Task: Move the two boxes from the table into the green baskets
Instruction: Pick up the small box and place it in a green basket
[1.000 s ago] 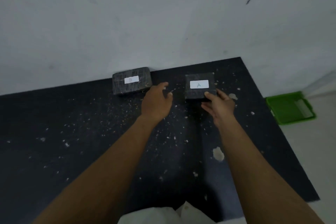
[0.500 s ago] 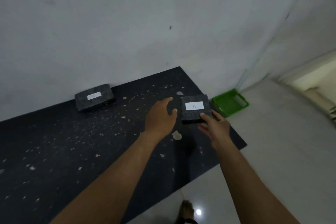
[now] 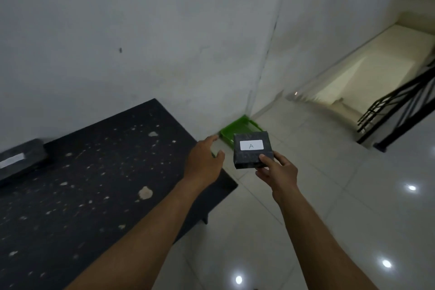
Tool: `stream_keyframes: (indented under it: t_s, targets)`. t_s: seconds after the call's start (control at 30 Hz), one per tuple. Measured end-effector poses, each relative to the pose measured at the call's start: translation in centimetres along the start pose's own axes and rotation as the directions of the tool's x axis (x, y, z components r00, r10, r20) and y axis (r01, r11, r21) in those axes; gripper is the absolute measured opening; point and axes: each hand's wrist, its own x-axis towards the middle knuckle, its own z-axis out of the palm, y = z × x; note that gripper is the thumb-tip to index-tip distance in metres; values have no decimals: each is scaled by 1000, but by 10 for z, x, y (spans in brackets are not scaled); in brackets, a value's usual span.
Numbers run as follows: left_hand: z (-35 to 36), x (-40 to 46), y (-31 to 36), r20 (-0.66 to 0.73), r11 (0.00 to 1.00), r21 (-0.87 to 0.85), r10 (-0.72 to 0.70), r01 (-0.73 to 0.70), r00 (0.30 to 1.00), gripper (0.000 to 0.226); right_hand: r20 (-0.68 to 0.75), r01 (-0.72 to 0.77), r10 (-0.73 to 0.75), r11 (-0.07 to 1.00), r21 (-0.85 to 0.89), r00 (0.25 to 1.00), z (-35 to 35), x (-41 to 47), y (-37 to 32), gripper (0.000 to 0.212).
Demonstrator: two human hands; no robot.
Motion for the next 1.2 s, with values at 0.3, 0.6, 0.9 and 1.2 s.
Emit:
stream_keyframes:
  t_s: [0.3, 0.6, 0.9, 1.2]
  targets:
    - [120, 47, 101, -5, 995, -101, -28, 27, 1000, 49, -23, 14, -14, 1000, -10, 1000, -105, 92, -78, 50]
    - [197, 103, 152, 8, 993, -110, -43, 44, 999, 51, -73, 5, -3, 1000, 18, 997, -152, 165, -113, 52]
    - [236, 206, 151, 20, 989, -110, -94, 96, 995, 51, -81, -20, 18, 1000, -21, 997, -132, 272, -144, 54]
    - [226, 324, 148, -12, 990, -63, -127, 126, 992, 48, -20, -38, 37, 998, -44, 999, -57, 370, -180, 52]
